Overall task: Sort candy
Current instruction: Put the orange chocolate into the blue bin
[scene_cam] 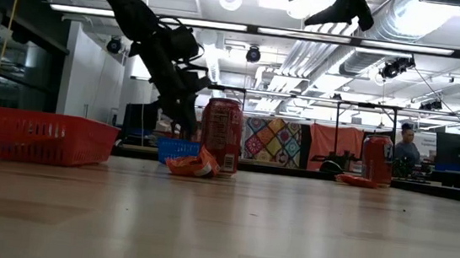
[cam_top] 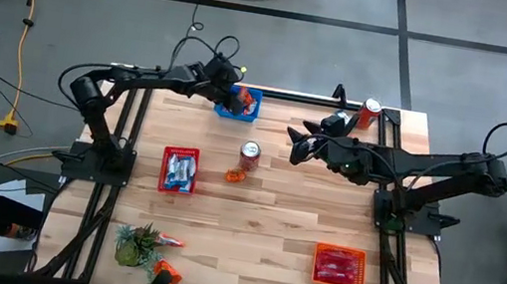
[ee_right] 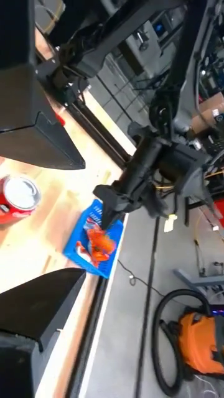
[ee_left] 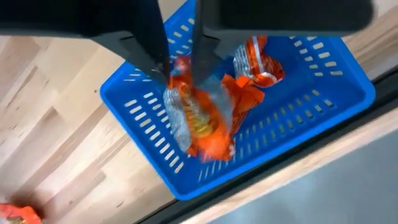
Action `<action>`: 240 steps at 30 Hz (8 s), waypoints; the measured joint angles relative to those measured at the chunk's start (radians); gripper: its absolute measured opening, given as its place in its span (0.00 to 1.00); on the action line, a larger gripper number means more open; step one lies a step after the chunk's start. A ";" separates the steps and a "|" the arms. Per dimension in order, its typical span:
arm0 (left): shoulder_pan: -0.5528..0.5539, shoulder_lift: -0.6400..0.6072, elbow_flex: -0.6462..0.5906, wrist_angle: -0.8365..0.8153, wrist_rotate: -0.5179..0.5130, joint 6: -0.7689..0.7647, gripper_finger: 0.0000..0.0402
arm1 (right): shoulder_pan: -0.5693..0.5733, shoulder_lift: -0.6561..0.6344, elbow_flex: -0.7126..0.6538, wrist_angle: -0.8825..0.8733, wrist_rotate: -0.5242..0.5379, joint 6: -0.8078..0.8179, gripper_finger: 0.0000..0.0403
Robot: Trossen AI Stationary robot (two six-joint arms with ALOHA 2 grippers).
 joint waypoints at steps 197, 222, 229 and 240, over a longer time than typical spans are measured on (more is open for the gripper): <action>-0.473 -0.843 -0.240 0.332 -0.070 -0.271 0.51 | -0.885 0.595 0.002 -0.547 -0.548 -0.313 0.51; -0.472 -0.884 -0.239 0.354 -0.069 -0.083 0.51 | -0.305 -0.080 -0.002 -0.217 -0.743 -0.236 0.01; -0.508 -0.793 -0.239 0.326 -0.022 0.121 0.51 | -0.081 0.024 -0.001 0.289 -0.664 -0.446 0.01; -0.588 -0.669 -0.239 0.408 0.054 0.245 0.51 | -0.050 0.138 -0.001 0.542 -0.702 -0.571 0.00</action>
